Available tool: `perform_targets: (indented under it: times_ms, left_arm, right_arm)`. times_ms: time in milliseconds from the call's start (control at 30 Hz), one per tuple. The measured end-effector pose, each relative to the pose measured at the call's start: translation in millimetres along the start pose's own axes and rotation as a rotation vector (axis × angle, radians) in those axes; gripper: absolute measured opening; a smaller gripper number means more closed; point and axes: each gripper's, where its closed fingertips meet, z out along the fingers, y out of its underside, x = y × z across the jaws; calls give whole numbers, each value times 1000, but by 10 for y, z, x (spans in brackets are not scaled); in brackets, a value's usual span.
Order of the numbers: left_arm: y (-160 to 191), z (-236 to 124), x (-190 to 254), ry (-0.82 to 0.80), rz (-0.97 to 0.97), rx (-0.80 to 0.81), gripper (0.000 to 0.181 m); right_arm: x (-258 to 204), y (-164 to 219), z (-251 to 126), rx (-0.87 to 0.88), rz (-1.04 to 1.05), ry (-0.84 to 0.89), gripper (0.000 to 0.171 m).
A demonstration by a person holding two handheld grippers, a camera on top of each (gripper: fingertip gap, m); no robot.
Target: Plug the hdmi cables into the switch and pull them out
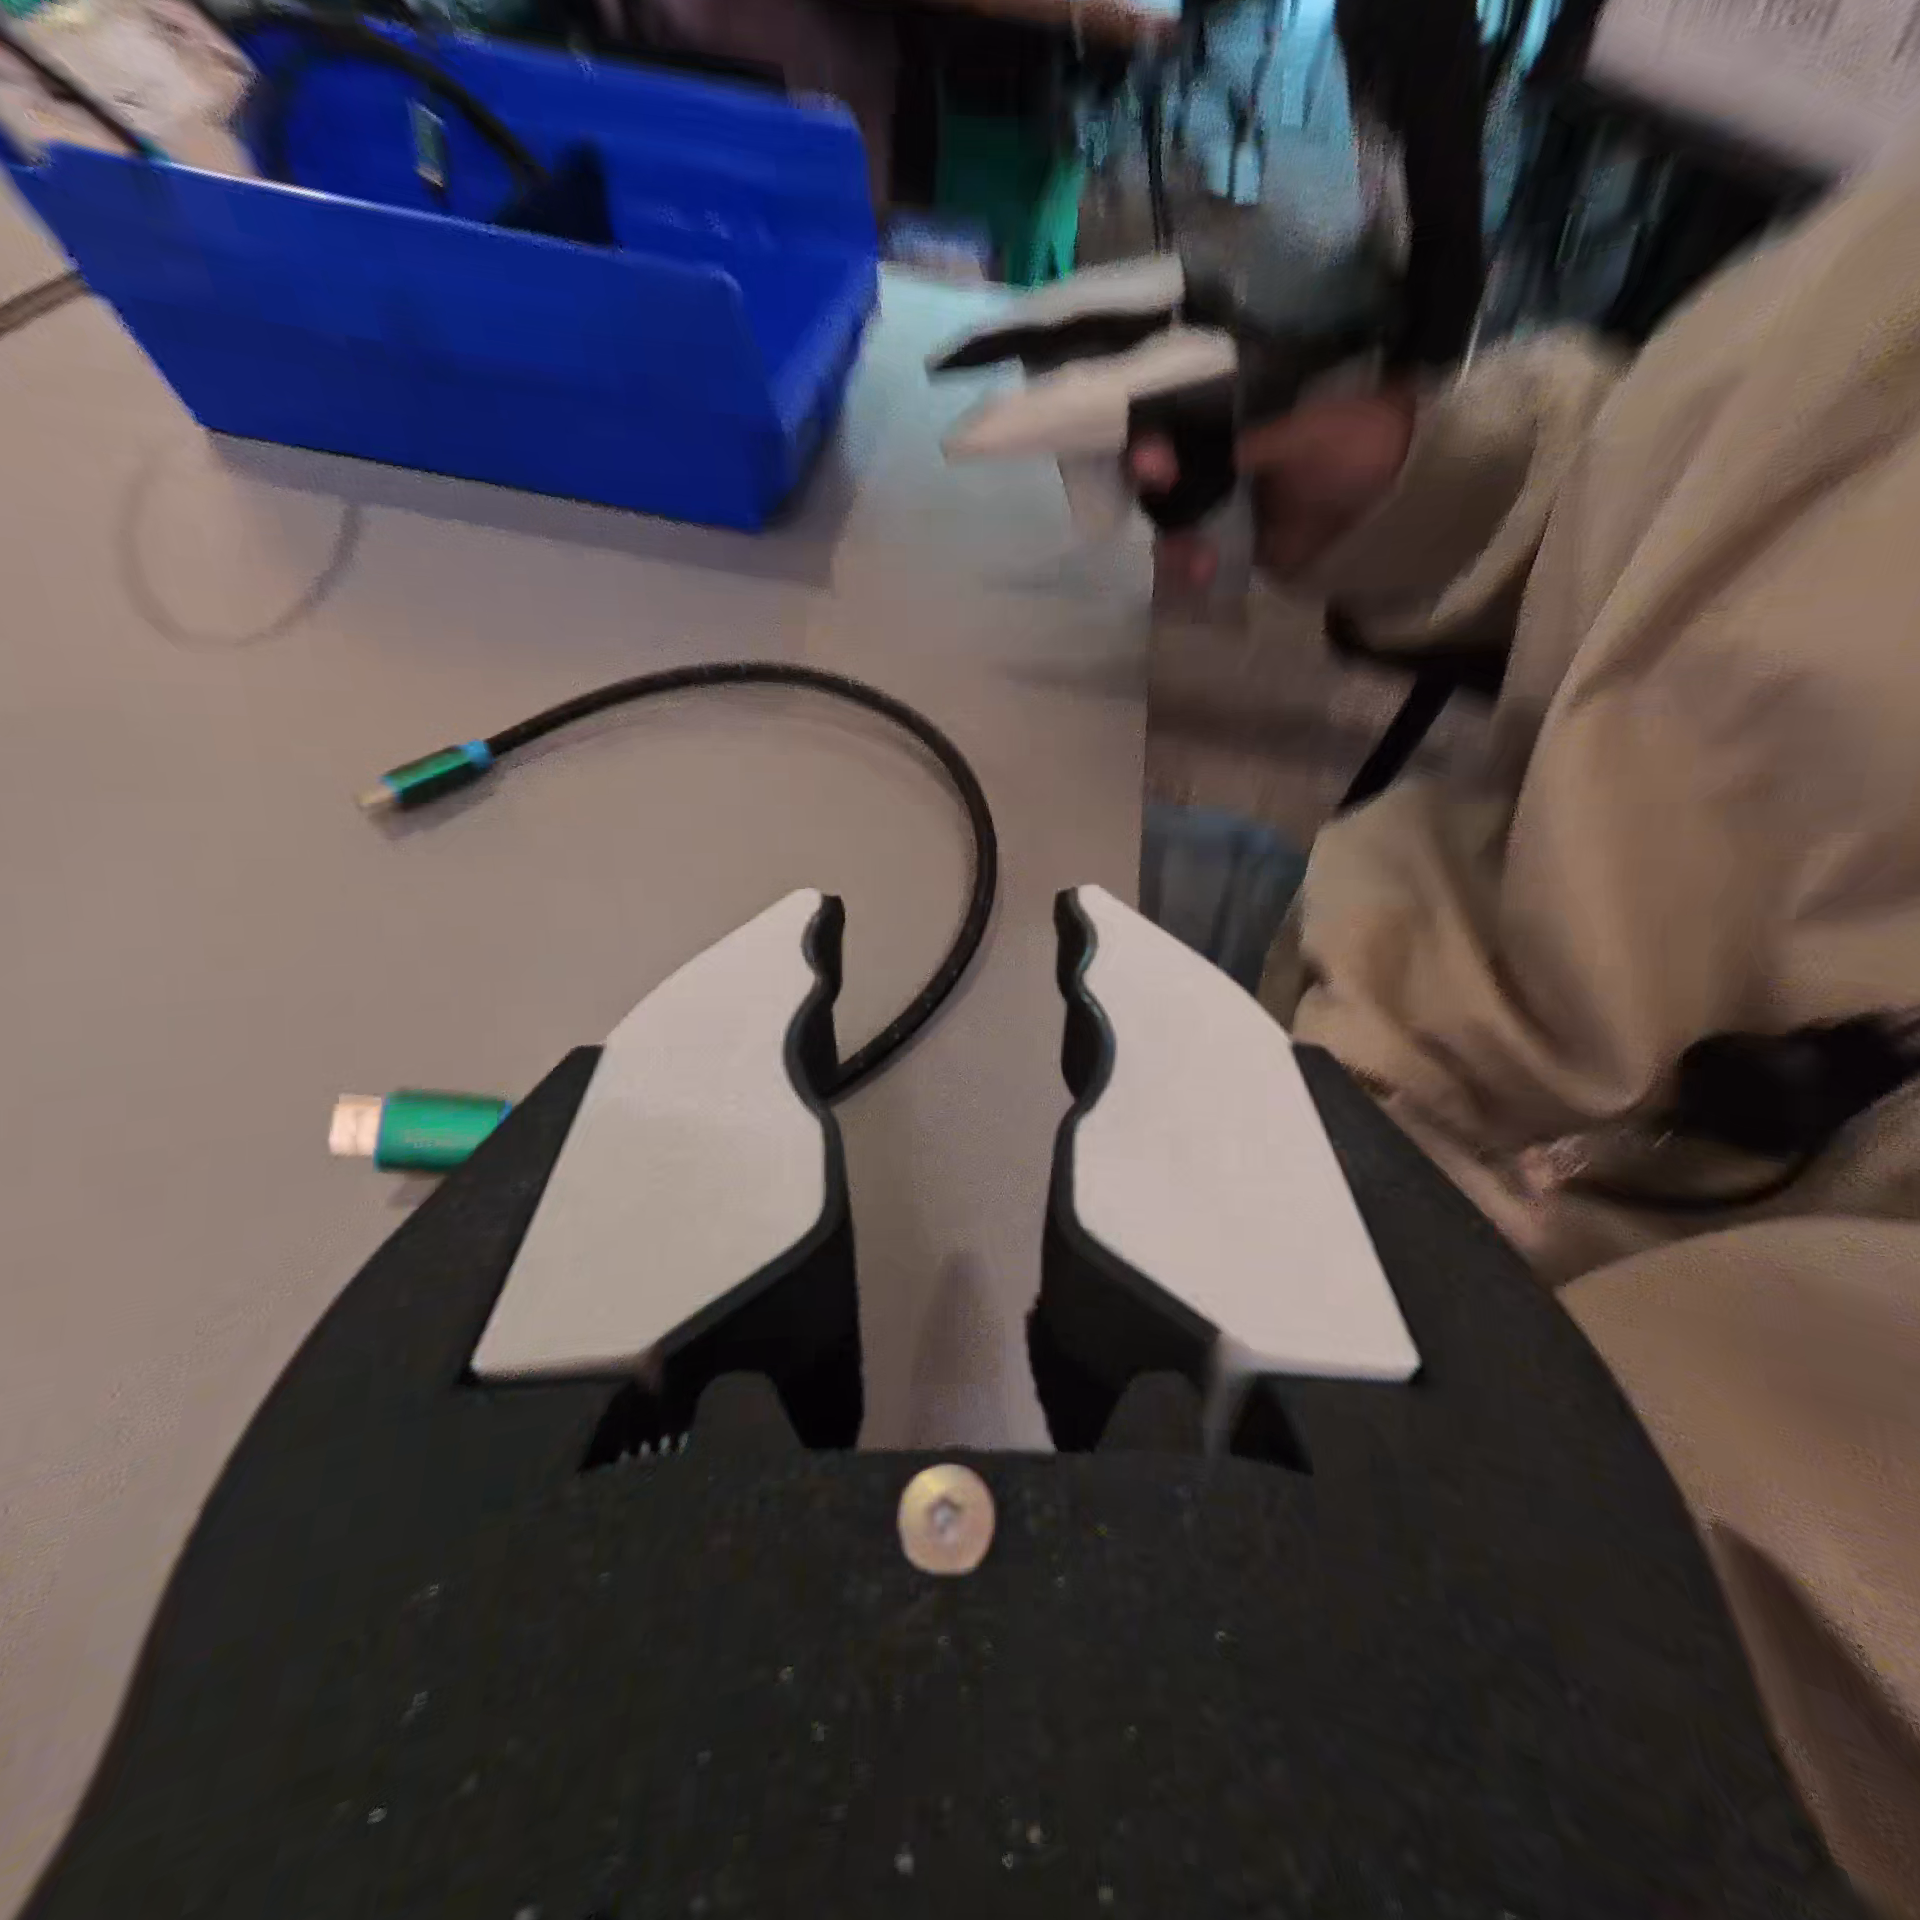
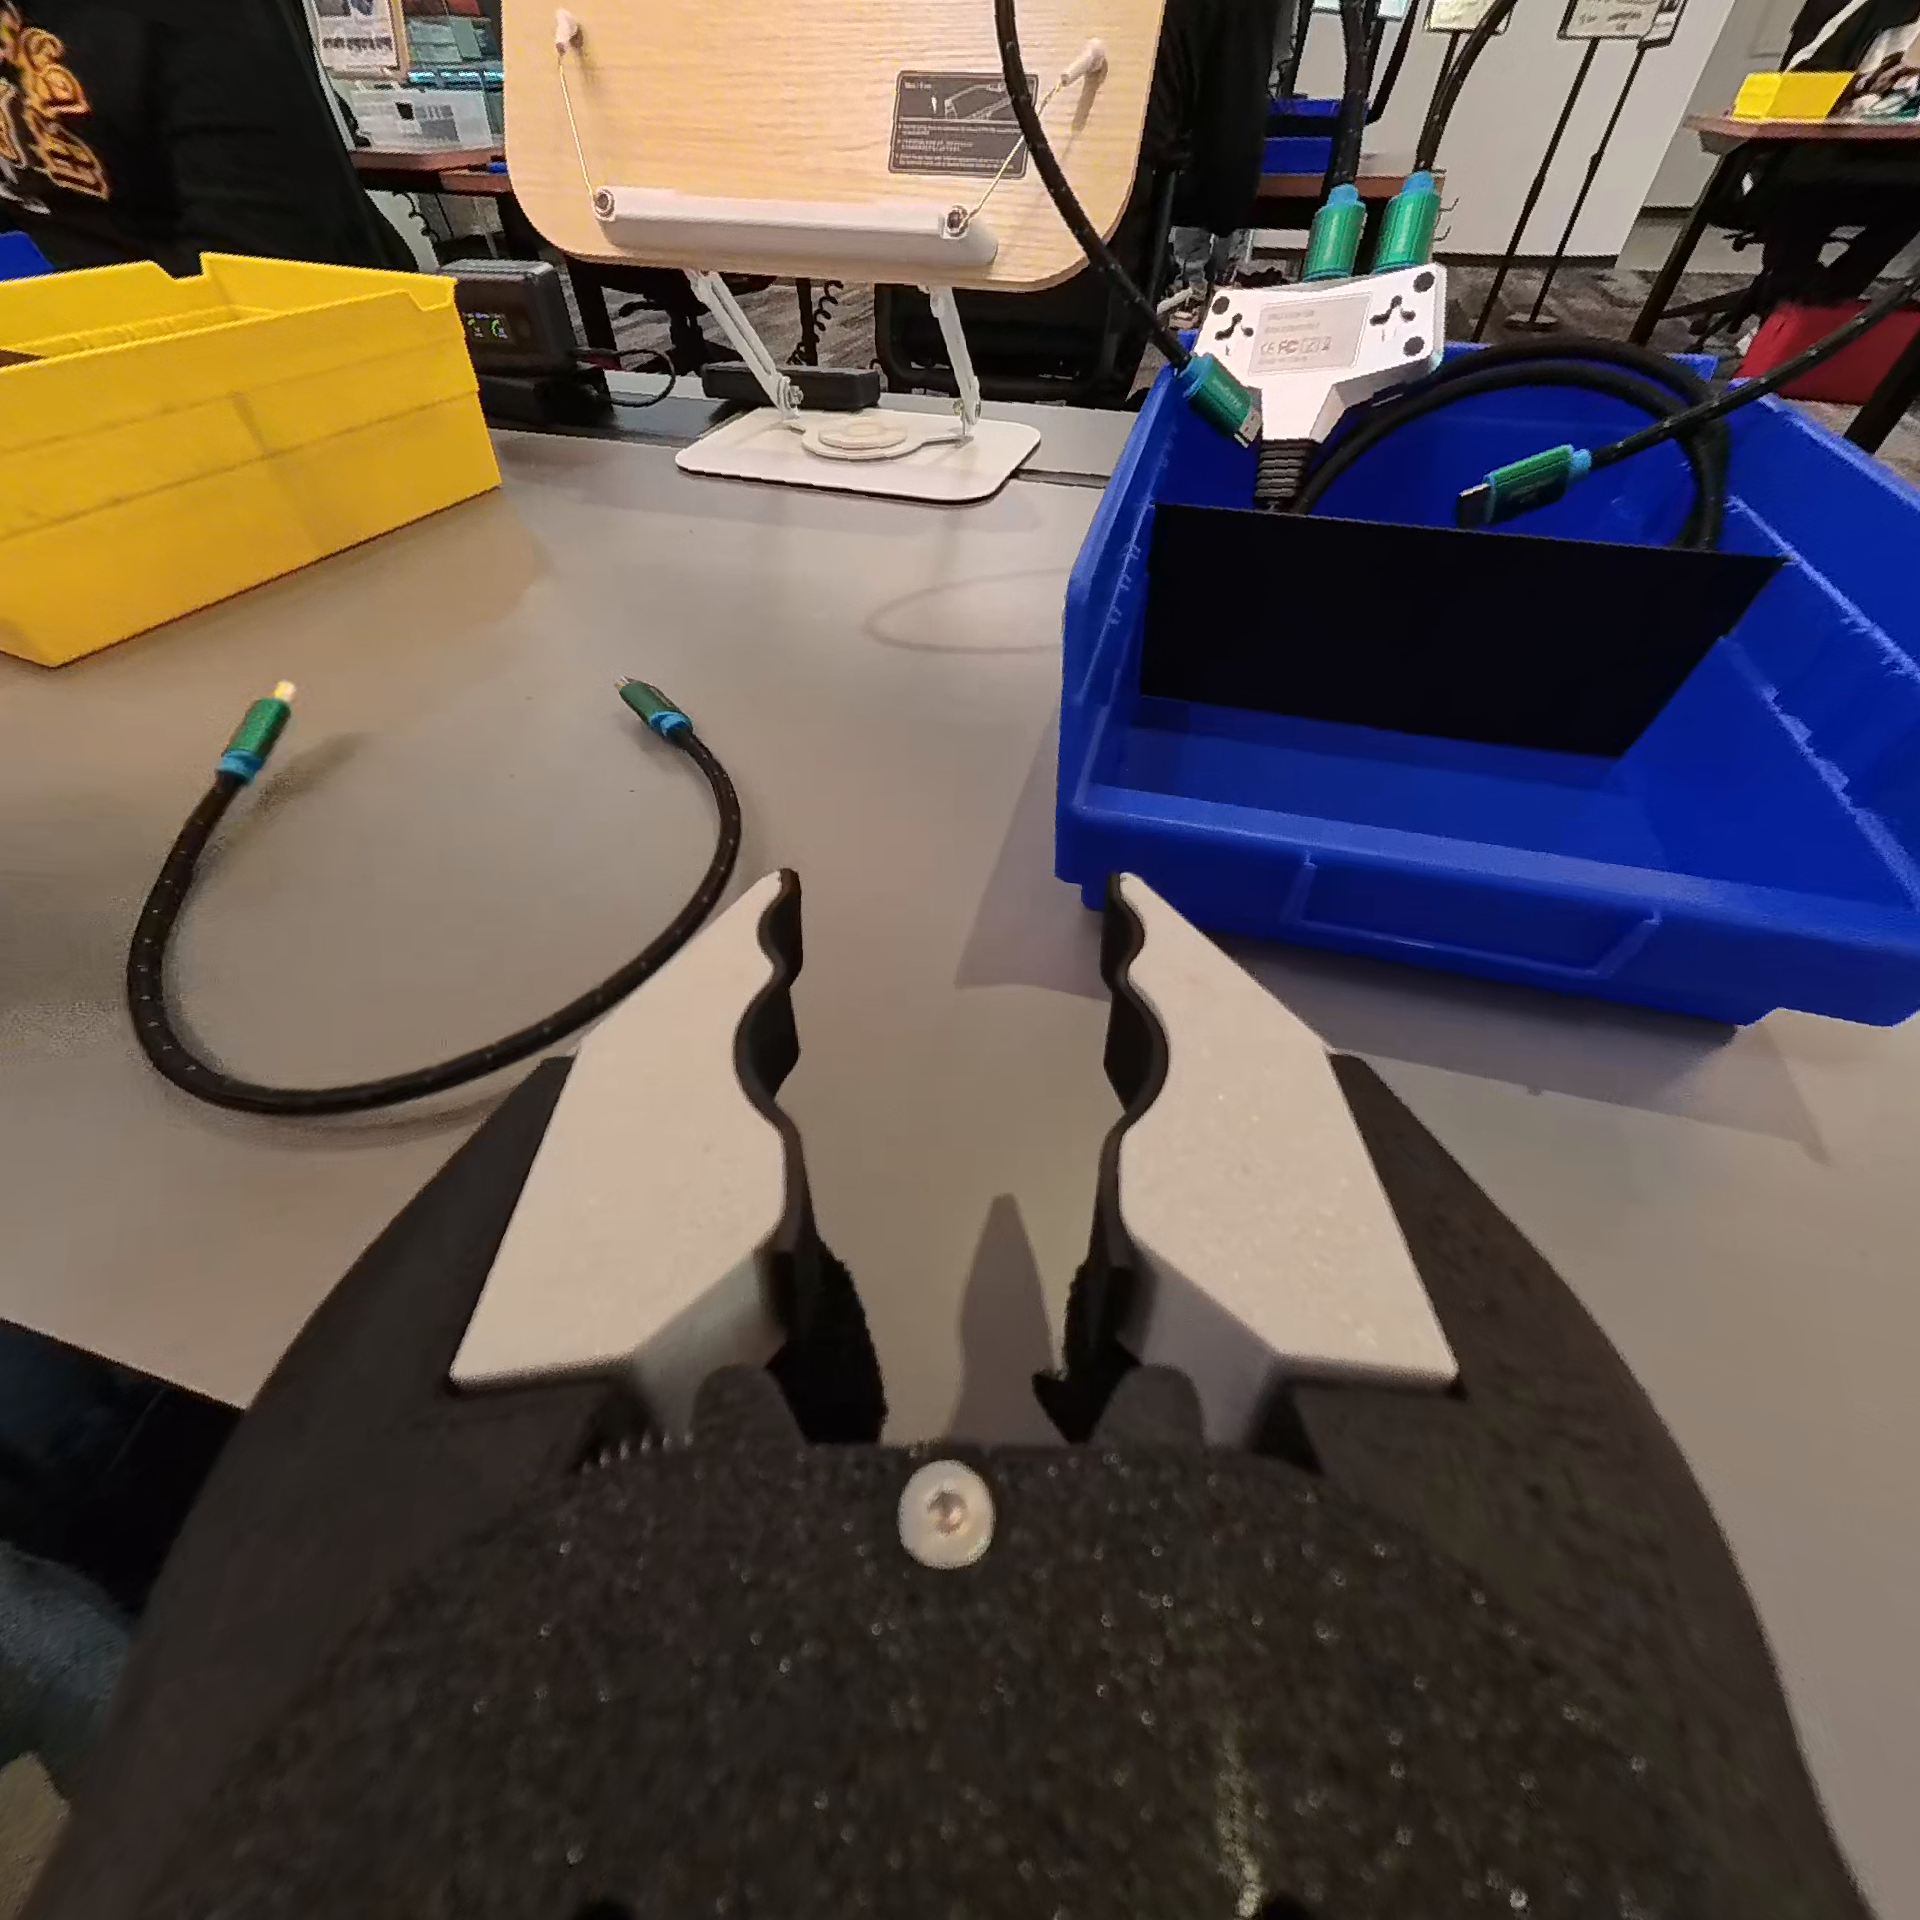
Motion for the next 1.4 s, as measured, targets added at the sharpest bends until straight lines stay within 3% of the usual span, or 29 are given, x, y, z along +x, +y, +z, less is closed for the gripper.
perform_targets:
  times_ms: [133,200,267,333,433,533,600,700,833,1000,1200,1400]
  left_arm:
    - [31,-486,-504,-223,-258,259,44]
    - [148,-794,-851,-414,-364,253,40]
    - [103,-1112,-1094,-522,-348,261,40]
    - [43,-1420,-1360,-618,-313,210,45]
    - [2,-1775,-1819,-696,-314,17,70]
    - [-67,-2008,-2386,-774,-342,-156,70]
    - [-28,-2028,-2777,-798,-419,-292,72]
    - [165,-1863,-3268,-770,-608,-482,61]
    - [517,-1617,-3717,-727,-775,-701,67]
    - [613,-1294,-4004,-671,-915,-706,69]
    - [913,-1265,-4033,-733,-951,-881,68]
    - [869,-1074,-4106,-702,-1007,-780,65]
  right_arm:
    - [0,10,12,-4,0,0,57]
    - [-14,9,19,-6,0,-5,57]
    - [-31,-4,24,-2,-10,-6,56]
    - [-53,1,37,-4,-19,-13,56]
    - [-56,20,64,-13,-24,-16,56]
    - [-51,32,95,-21,-18,-20,56]
    - [-60,41,115,-27,-17,-21,56]
    - [-80,47,148,-35,-29,-22,56]
    - [-76,79,201,-50,-40,-19,56]
    - [-42,99,225,-60,-41,-12,56]
    - [-11,117,178,-65,-53,5,56]
    - [-25,111,169,-65,-60,2,56]
